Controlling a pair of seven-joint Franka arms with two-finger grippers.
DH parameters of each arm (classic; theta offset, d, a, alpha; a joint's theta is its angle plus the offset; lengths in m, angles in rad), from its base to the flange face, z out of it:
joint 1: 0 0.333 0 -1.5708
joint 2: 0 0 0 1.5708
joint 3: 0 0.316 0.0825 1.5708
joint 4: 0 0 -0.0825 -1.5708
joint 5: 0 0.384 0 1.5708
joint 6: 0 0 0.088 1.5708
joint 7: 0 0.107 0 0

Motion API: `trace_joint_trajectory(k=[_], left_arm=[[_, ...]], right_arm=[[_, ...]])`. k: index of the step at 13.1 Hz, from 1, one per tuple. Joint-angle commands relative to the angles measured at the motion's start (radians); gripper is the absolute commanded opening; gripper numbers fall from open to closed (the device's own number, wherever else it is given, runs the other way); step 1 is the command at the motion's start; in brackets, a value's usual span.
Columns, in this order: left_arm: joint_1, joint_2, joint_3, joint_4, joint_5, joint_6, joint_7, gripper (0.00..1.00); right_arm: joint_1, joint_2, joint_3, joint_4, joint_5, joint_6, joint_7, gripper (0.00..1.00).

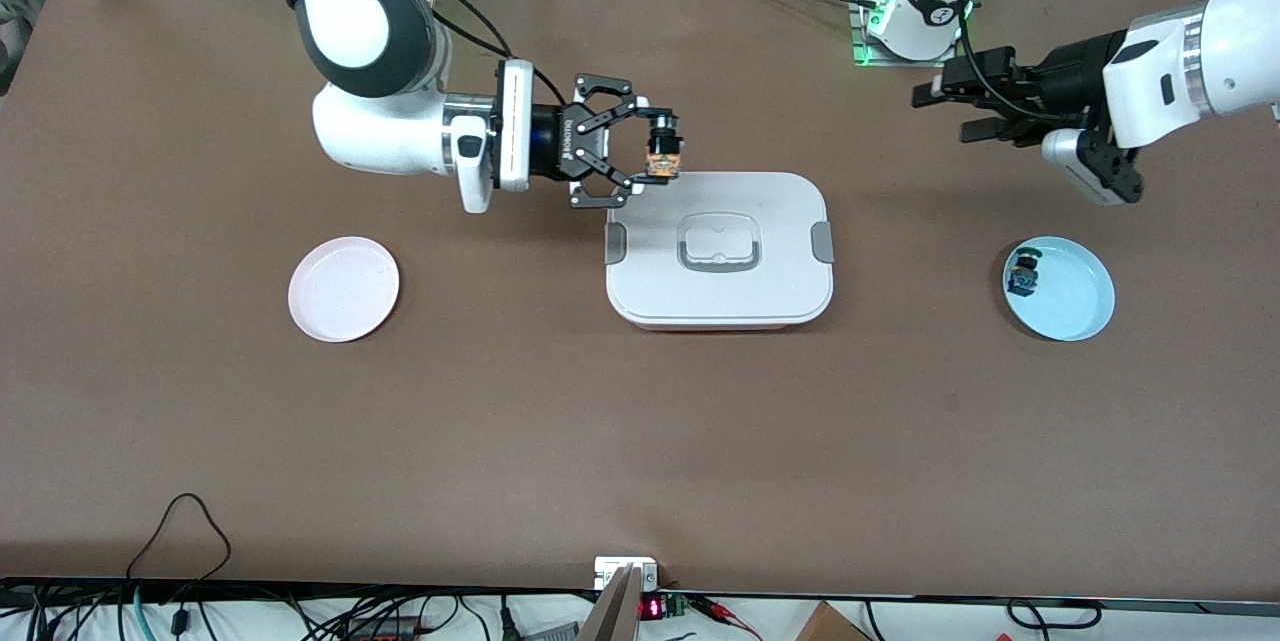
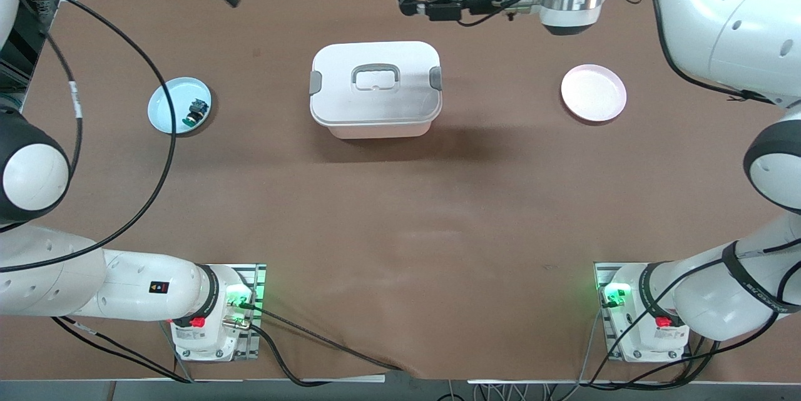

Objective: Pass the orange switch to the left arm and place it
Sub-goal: 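Carry the switch above the box while the left gripper reaches toward it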

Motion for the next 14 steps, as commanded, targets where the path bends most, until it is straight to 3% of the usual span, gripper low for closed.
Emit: trace_joint_trajectory(k=[1, 3, 5, 8, 14], left_arm=[[-0.004, 0.086, -0.006, 0.013, -0.209, 0.010, 0.015, 1.00], [-0.004, 0.127, -0.006, -0.044, -0.407, 0.085, 0.015, 1.00], [-0.018, 0.127, -0.027, -0.122, -0.541, 0.183, 0.015, 1.00], [-0.018, 0.118, -0.105, -0.202, -0.664, 0.341, 0.011, 1.00], [-0.016, 0.091, -0.184, -0.309, -0.846, 0.375, 0.008, 1.00]], right_arm=[[0.038, 0.018, -0.009, 0.054, 0.068, 0.046, -0.018, 0.06], [0.052, 0.028, -0.009, 0.071, 0.074, 0.072, -0.018, 0.06], [0.080, 0.032, -0.010, 0.079, 0.135, 0.093, -0.021, 0.06], [0.095, 0.054, -0.009, 0.097, 0.146, 0.116, -0.021, 0.06], [0.098, 0.067, -0.009, 0.103, 0.154, 0.118, -0.019, 0.06]])
